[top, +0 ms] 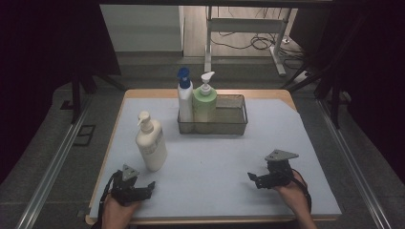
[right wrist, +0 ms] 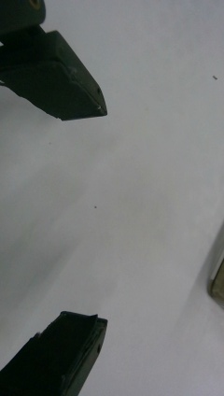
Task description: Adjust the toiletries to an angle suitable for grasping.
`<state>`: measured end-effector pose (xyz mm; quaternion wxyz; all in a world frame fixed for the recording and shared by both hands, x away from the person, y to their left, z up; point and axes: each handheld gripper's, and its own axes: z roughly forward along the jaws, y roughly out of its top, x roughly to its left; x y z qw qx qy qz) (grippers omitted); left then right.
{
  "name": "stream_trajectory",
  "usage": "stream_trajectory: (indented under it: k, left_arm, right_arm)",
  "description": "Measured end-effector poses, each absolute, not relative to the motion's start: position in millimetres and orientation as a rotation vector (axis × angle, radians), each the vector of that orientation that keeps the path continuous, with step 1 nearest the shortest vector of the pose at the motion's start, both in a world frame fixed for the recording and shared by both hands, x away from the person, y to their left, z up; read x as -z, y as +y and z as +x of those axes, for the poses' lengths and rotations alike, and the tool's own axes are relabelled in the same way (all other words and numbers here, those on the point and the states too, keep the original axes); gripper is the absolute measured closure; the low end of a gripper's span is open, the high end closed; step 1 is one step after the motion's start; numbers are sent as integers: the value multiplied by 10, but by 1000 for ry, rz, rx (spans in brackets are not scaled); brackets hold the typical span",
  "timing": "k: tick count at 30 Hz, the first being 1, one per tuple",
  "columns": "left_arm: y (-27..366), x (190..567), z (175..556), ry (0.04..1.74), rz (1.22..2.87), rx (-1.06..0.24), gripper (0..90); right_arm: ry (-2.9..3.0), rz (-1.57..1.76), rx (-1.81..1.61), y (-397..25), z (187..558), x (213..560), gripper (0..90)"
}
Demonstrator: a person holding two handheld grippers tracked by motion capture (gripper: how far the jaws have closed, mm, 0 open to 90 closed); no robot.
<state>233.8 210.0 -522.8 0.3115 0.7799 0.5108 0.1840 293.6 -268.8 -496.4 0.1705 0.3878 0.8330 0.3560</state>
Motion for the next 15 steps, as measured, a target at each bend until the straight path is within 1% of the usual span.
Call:
stream_trajectory:
  k: [9, 10, 12, 15]
  left_arm:
    - [2105, 5209, 2345, 1350, 2062, -479, 141]
    - [2109, 5204, 2343, 1346, 2061, -481, 148]
    - [2115, 5194, 2341, 1339, 2056, -473, 196]
    - [2114, 5188, 2342, 1335, 2059, -469, 221]
  right_arm:
    - [2398, 1137, -962, -2743, 2943, 5211, 2]
    - [2399, 1142, -964, -2746, 2946, 5211, 9]
    - [2396, 1137, -961, -2743, 2942, 5211, 6]
    - [2395, 1140, -962, -2744, 2941, 5215, 6]
